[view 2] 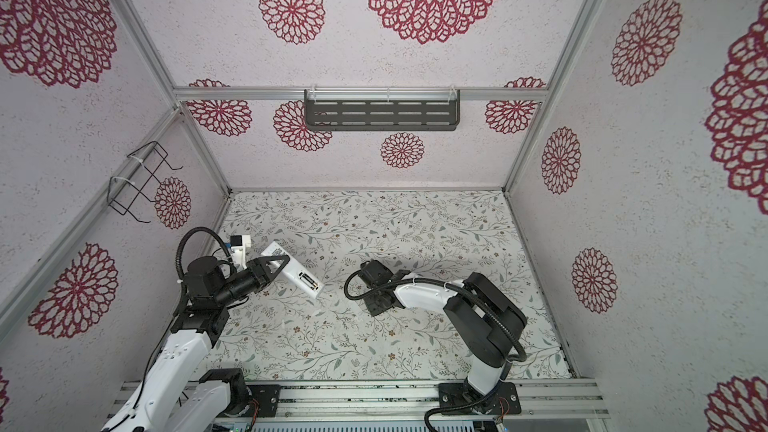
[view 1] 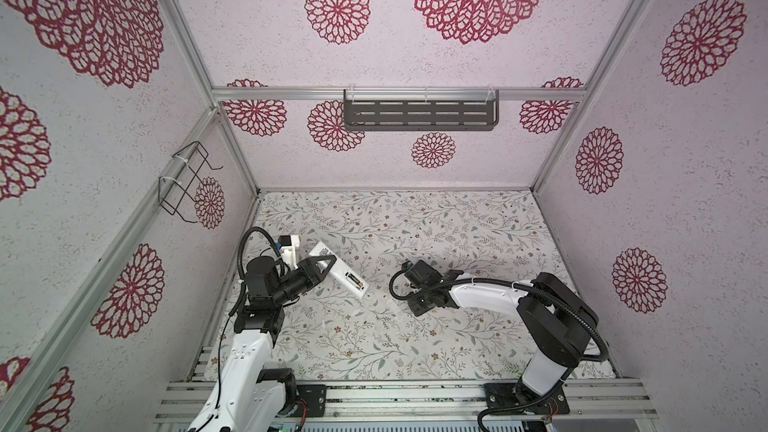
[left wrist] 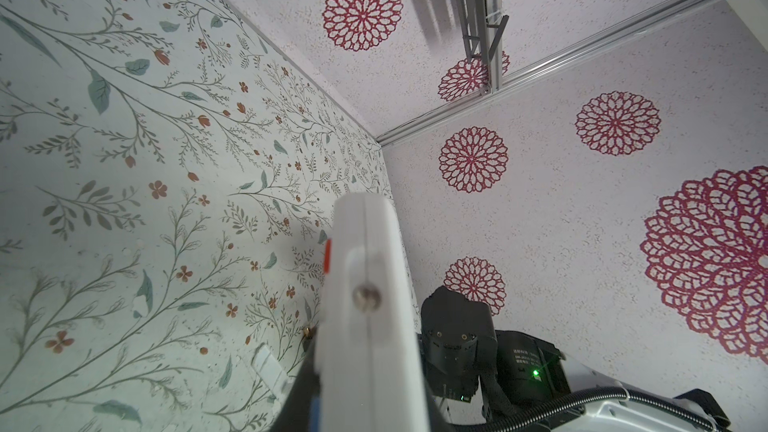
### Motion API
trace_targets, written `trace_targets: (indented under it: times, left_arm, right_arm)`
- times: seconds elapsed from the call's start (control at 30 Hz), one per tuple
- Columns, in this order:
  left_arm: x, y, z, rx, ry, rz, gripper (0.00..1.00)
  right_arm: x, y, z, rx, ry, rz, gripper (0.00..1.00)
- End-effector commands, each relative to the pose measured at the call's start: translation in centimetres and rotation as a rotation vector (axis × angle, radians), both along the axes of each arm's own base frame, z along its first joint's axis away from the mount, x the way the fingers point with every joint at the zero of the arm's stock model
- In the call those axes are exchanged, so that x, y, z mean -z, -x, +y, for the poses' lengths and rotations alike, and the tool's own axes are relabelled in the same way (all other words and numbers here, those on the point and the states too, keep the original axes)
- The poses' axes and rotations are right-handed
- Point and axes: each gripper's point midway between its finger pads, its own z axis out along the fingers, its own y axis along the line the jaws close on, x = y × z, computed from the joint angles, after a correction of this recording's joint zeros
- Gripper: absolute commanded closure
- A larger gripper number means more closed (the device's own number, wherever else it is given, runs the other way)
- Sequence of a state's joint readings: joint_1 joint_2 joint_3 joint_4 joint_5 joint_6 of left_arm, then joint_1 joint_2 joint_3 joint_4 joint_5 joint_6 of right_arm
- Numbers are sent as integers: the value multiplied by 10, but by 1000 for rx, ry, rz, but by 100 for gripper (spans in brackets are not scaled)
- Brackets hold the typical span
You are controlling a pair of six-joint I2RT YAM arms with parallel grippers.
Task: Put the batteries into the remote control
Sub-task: 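Lift the battery off the table with the right gripper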
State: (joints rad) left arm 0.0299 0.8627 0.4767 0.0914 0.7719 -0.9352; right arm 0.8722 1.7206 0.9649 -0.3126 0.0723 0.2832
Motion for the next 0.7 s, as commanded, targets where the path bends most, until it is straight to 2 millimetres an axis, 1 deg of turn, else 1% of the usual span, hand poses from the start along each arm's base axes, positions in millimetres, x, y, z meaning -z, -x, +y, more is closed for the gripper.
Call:
trace_targets:
  times: [0.0,0.17,0.4,0.57,0.67]
  left_arm:
    - [-7,0,1,-1,-4,-40,100]
    - [-8,0,1,0,-4,-41,100]
    - [-7,0,1,0,-4,-37,100]
    - [-5,-1,1,0,-3,-30,100]
    - [-3,-1,0,3,-2,-21,100]
  right_arm:
    - [16,18,-10,-84,82,67,77]
    - [24,15,-10,-92,124,83,77]
    - [27,13,-10,-76,138,97,82]
    - [22,13,-10,-80,135,98,85]
    - [15,12,-8,-83,125,94,84]
